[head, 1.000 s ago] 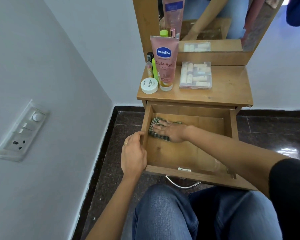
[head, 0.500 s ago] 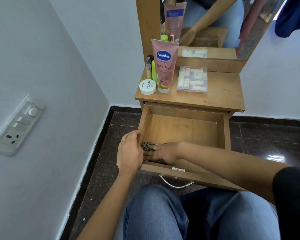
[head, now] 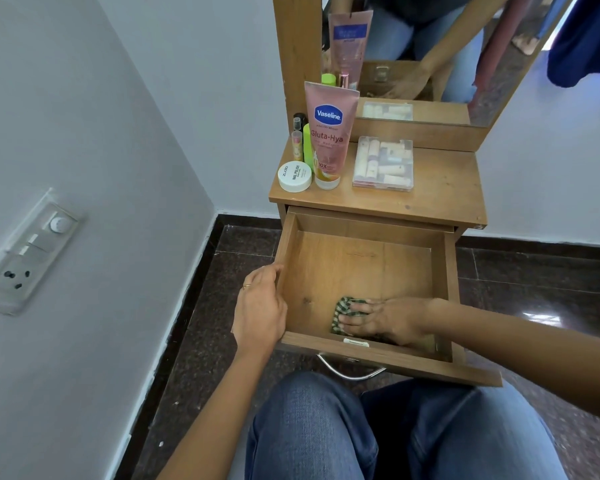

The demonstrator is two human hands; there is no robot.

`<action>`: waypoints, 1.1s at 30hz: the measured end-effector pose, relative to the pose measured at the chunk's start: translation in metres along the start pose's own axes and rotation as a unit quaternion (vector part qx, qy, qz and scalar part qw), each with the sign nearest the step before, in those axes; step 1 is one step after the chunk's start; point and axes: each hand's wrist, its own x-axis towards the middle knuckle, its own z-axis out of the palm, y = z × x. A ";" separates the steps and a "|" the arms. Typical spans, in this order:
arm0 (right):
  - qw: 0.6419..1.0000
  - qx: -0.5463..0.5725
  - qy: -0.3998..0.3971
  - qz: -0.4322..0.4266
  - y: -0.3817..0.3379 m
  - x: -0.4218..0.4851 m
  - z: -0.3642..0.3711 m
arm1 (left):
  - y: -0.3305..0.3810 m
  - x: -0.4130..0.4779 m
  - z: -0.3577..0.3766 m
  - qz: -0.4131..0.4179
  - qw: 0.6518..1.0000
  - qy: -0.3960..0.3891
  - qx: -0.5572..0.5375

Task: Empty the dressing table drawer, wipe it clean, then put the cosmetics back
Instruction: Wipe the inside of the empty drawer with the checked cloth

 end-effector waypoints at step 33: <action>0.925 0.147 0.221 0.271 -0.002 0.094 -0.079 | -0.003 0.001 -0.001 0.024 0.999 -0.027 0.012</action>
